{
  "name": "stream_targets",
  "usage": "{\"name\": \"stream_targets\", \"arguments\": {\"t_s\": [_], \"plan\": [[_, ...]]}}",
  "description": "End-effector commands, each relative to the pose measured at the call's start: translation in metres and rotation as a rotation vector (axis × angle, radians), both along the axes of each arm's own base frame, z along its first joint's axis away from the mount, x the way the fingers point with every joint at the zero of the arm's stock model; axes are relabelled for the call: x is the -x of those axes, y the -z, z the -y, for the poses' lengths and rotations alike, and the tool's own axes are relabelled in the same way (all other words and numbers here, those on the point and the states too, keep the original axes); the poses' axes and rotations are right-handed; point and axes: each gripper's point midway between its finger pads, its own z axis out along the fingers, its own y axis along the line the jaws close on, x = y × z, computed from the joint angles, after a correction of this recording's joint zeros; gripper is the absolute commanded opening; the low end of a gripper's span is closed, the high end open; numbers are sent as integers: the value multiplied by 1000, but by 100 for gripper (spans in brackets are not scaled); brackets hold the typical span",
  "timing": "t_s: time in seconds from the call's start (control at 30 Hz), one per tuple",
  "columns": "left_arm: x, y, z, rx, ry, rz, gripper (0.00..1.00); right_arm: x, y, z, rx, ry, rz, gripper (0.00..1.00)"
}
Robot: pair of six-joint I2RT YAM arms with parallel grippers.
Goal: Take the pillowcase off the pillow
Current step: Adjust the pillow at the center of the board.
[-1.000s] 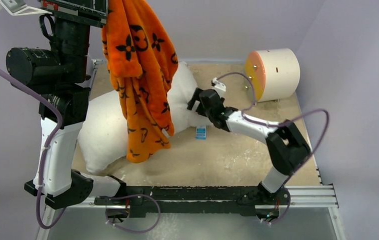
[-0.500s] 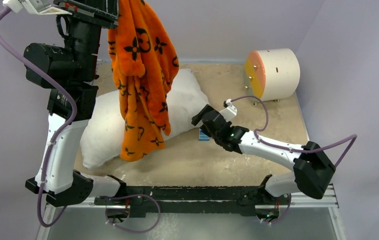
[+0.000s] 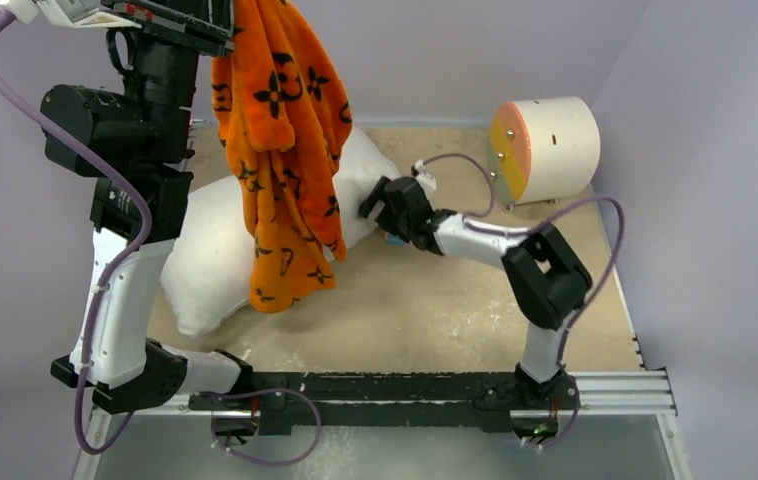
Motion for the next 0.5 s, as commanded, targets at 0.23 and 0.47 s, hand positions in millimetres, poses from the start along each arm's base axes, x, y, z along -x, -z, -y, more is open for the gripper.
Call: {"name": "stream_targets", "arguments": {"t_s": [0.23,0.47], "plan": [[22,-24,-4,24,23,107,0,-115,-51,-166,-23,-618,398,94],[11,-20,4,10,29,92,0,-68,-82,-274,-170,-853,532,95]]}}
